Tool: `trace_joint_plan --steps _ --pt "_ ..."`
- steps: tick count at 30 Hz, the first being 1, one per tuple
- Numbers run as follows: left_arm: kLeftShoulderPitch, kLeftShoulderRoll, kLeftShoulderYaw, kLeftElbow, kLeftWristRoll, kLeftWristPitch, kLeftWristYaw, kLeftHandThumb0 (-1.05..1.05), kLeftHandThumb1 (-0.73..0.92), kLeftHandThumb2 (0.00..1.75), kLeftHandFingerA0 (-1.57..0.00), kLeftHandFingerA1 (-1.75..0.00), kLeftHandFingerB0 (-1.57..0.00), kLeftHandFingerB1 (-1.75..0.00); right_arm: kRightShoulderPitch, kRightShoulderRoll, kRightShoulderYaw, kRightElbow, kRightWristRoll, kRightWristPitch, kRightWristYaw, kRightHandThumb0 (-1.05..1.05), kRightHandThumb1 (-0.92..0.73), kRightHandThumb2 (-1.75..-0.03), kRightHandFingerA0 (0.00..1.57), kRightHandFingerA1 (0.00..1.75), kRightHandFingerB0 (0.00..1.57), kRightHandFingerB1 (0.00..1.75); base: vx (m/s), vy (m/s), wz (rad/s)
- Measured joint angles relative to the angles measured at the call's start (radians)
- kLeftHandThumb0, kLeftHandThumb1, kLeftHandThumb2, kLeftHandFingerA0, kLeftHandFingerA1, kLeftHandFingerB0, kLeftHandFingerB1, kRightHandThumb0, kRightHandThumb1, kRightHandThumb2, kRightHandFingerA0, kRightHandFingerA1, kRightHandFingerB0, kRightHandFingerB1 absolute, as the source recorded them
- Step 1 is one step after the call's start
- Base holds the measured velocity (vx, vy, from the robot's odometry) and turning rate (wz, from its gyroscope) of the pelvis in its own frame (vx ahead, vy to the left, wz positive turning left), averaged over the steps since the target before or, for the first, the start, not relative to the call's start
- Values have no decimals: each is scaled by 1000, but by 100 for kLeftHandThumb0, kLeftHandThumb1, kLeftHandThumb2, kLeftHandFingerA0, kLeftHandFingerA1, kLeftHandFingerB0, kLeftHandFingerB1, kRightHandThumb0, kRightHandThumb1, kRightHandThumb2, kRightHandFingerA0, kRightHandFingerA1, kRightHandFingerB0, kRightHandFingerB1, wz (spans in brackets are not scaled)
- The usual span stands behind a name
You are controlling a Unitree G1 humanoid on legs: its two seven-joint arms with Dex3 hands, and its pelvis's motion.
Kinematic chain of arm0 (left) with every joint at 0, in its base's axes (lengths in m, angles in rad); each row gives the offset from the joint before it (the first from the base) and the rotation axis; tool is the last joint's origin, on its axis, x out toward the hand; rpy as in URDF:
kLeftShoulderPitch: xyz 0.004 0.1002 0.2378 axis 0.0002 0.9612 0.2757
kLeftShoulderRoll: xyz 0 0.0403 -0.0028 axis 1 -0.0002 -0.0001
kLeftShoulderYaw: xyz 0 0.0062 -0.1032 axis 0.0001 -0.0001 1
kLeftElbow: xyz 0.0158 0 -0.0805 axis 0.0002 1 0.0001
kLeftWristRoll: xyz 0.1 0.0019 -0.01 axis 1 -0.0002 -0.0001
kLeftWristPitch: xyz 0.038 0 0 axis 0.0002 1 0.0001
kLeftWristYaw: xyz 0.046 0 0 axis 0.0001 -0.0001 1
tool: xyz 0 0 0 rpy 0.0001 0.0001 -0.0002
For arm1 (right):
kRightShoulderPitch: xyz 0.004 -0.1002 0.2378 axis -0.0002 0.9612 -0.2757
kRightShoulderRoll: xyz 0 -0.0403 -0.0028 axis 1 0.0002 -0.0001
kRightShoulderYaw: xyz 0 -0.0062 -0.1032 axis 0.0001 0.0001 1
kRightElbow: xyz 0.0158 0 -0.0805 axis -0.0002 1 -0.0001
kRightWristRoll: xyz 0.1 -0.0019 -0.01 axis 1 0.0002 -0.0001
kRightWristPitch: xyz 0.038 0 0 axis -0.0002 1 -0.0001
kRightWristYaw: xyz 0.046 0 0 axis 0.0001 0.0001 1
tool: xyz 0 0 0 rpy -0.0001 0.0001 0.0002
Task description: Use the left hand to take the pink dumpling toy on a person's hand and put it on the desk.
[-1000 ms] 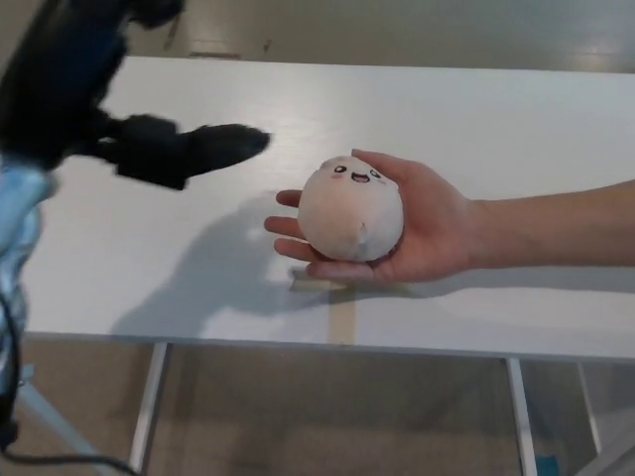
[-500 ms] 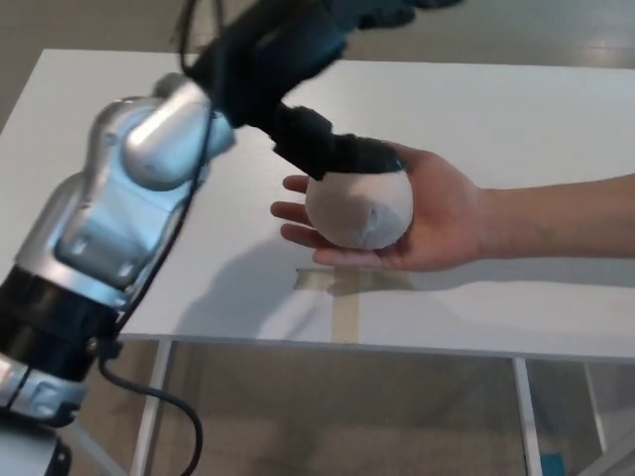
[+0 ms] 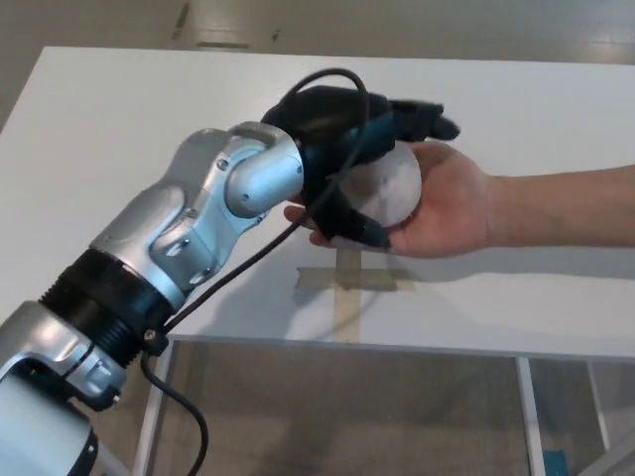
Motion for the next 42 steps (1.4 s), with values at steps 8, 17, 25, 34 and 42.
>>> trace_joint_plan --steps 8,17,25,34,42 --pt "-5 -3 -44 4 106 79 -43 -65 41 71 -23 -41 -11 -36 1 -12 7 1 -1 8 11 -24 -72 -61 62 44 56 42 0 0 0" --pt "28 -40 6 9 158 89 -5 -29 57 85 -96 -131 -71 -64 1 -12 3 0 1 16 22 -24 -72 -62 61 44 53 41 0 0 0" --pt "84 -64 61 -6 162 40 83 -23 69 61 -72 -158 -67 -46 0 -12 -6 -1 7 17 33 -24 -73 -62 60 44 51 41 0 0 0" --pt "93 -69 94 -6 173 -2 122 -25 69 62 -74 -156 -73 -49 0 -12 -15 -1 11 17 42 -24 -73 -62 58 43 49 40 0 0 0" --pt "93 -76 103 22 192 -29 143 -33 58 85 -96 -132 -63 -60 -9 -12 -27 -1 16 20 50 -24 -73 -61 58 43 50 40 0 0 0"
